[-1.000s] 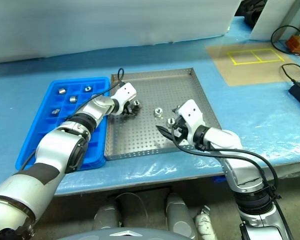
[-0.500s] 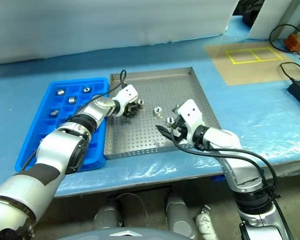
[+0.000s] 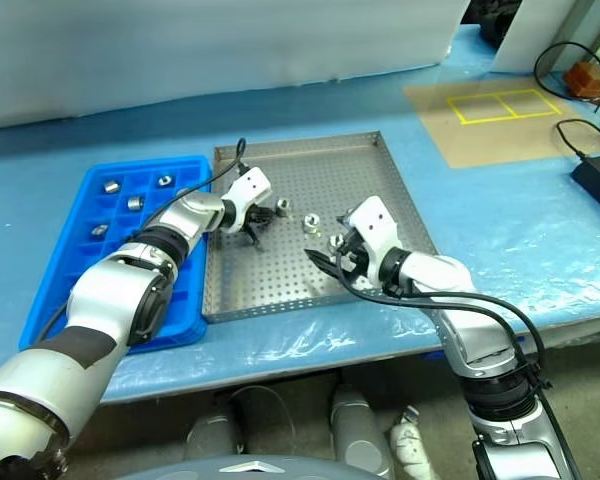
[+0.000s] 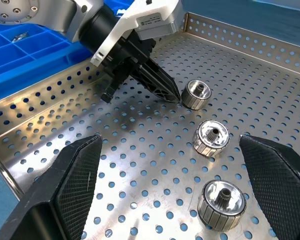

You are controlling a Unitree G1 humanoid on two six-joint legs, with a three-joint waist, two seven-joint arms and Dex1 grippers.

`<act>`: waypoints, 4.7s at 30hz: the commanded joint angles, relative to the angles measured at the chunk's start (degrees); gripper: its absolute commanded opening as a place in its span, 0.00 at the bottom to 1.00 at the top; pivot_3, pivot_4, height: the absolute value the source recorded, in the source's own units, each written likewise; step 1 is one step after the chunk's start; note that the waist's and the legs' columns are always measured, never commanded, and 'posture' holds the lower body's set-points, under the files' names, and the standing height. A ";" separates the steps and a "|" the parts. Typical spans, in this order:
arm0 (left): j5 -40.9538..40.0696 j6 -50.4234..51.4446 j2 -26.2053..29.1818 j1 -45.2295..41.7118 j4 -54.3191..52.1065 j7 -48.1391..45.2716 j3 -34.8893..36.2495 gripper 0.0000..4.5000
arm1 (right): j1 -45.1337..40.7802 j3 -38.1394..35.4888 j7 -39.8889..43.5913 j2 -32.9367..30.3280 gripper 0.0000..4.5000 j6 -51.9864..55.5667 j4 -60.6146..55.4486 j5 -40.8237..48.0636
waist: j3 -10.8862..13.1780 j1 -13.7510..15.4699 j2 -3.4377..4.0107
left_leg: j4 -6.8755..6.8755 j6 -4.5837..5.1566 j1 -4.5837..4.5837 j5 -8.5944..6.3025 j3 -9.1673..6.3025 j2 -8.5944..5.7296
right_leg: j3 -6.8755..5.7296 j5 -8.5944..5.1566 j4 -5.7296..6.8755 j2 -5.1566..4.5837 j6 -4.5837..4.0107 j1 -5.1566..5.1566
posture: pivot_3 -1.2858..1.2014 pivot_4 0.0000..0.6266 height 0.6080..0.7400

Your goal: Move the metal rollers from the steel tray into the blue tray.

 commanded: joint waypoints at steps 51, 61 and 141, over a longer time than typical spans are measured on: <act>-0.66 1.43 -3.73 -2.79 0.15 19.50 4.11 0.99 | 1.78 -0.42 -1.03 -0.31 1.00 -0.44 -3.32 -0.14 | 0.04 -0.28 0.01 | -0.01 0.04 0.02 -0.01 0.05 0.00 | 0.03 0.01 -0.03 0.03 0.01 0.01 | 0.23 0.24 1.00; -1.15 2.90 -4.93 -1.68 0.36 19.13 4.62 0.99 | 3.08 -0.75 -1.47 -0.64 1.00 0.99 -5.16 0.20 | 0.04 -0.66 0.01 | 0.02 0.09 0.02 -0.04 0.05 0.00 | 0.05 0.01 -0.03 0.03 0.01 0.02 | 0.22 0.24 1.00; -24.59 22.83 32.39 20.29 -51.32 -22.05 17.79 0.39 | -29.53 10.30 22.21 14.97 1.00 -23.11 36.22 -3.10 | 0.52 6.28 0.02 | -0.29 -0.15 -0.29 0.11 0.04 0.21 | -0.46 0.01 0.72 -0.01 -0.01 -0.62 | 0.52 0.24 1.00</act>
